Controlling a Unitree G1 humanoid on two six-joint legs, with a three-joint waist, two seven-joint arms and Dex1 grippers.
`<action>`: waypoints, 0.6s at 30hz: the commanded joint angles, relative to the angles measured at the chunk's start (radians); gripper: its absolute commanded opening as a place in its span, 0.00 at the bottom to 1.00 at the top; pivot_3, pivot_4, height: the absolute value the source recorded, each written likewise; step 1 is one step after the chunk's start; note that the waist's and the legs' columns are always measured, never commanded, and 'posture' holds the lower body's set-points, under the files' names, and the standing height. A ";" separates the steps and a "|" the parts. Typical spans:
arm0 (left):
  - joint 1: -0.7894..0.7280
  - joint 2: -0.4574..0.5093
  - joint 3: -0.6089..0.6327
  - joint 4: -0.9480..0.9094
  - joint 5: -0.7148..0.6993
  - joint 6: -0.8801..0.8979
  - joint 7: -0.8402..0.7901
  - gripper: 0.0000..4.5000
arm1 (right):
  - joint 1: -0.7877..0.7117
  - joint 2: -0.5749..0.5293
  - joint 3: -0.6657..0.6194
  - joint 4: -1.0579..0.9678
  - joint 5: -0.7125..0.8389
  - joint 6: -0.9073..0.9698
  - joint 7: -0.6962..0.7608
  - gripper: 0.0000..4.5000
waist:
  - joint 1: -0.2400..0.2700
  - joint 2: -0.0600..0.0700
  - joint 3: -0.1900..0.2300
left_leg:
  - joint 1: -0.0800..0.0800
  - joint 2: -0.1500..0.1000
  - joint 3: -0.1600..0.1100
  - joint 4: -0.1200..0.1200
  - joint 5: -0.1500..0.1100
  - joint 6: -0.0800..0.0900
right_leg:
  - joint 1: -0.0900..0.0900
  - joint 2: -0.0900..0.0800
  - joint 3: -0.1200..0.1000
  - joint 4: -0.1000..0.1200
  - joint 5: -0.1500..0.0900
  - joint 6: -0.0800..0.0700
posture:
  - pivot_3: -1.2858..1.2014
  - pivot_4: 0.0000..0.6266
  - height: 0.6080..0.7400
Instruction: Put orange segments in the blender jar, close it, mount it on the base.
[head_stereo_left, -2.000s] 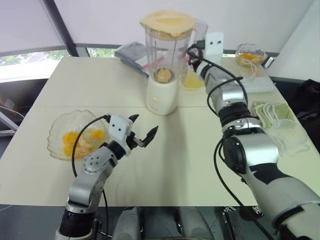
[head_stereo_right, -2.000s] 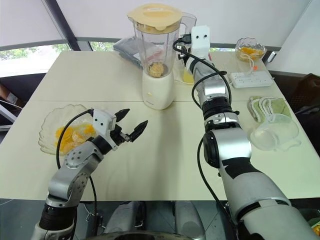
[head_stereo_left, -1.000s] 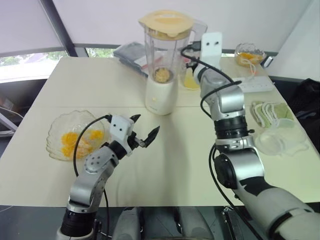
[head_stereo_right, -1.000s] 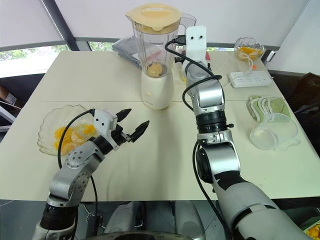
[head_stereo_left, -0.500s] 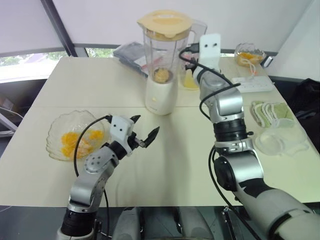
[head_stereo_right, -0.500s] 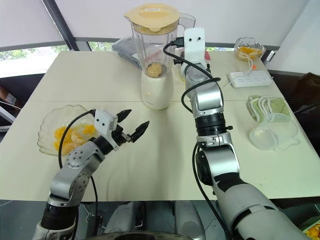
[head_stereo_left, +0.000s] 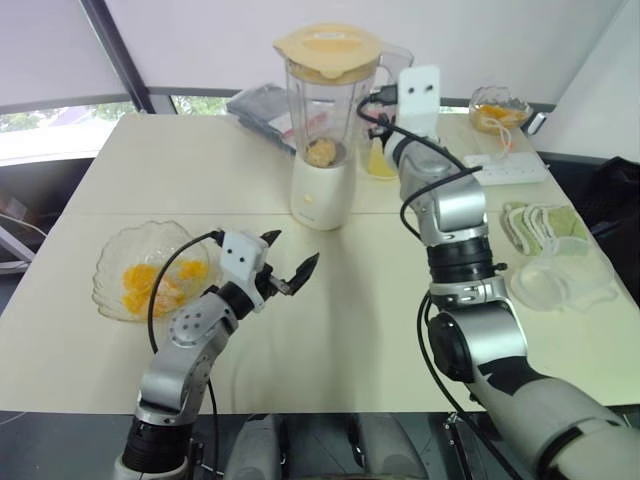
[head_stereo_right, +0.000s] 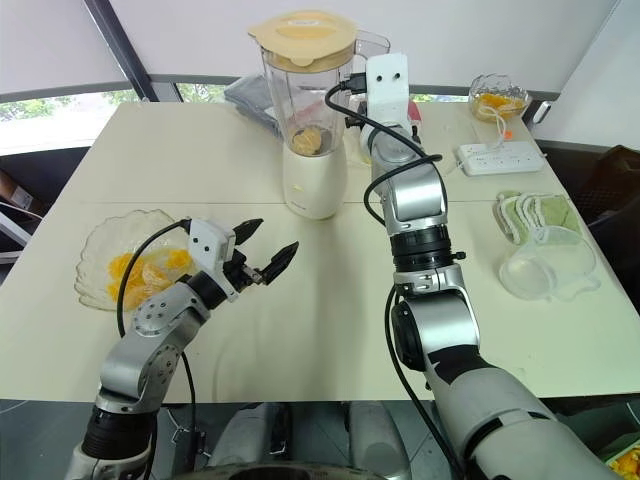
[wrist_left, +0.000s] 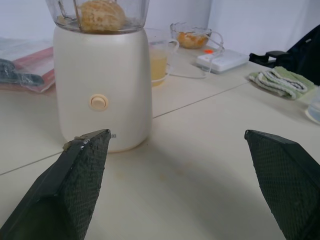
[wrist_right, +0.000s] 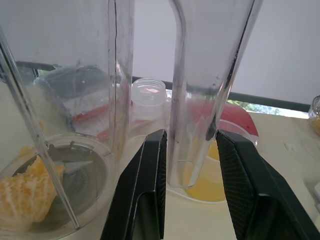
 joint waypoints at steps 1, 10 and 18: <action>-0.007 0.001 -0.001 -0.022 -0.007 -0.017 -0.002 1.00 | 0.003 -0.017 -0.002 -0.075 -0.003 -0.001 0.008 0.35 | 0.000 0.000 0.000 | 0.000 0.000 0.000 0.000 0.000 0.000 | 0.000 0.000 0.000 0.000 0.000 0.000 | 0.52 0.24 1.00; -0.015 0.024 0.009 -0.033 -0.014 0.000 -0.015 1.00 | 0.206 -0.048 -0.015 -0.411 0.058 0.095 0.106 0.35 | 0.002 0.000 0.000 | -0.001 0.000 0.000 0.000 0.000 0.000 | 0.000 -0.001 0.000 -0.001 0.000 0.000 | 0.52 0.24 1.00; -0.046 0.070 0.054 -0.020 -0.061 0.020 -0.051 1.00 | 0.499 -0.166 -0.074 -0.739 0.209 0.081 0.325 0.35 | 0.003 0.000 0.000 | 0.000 0.000 -0.001 -0.001 0.000 0.000 | 0.001 0.001 -0.001 -0.002 0.000 0.000 | 0.52 0.24 1.00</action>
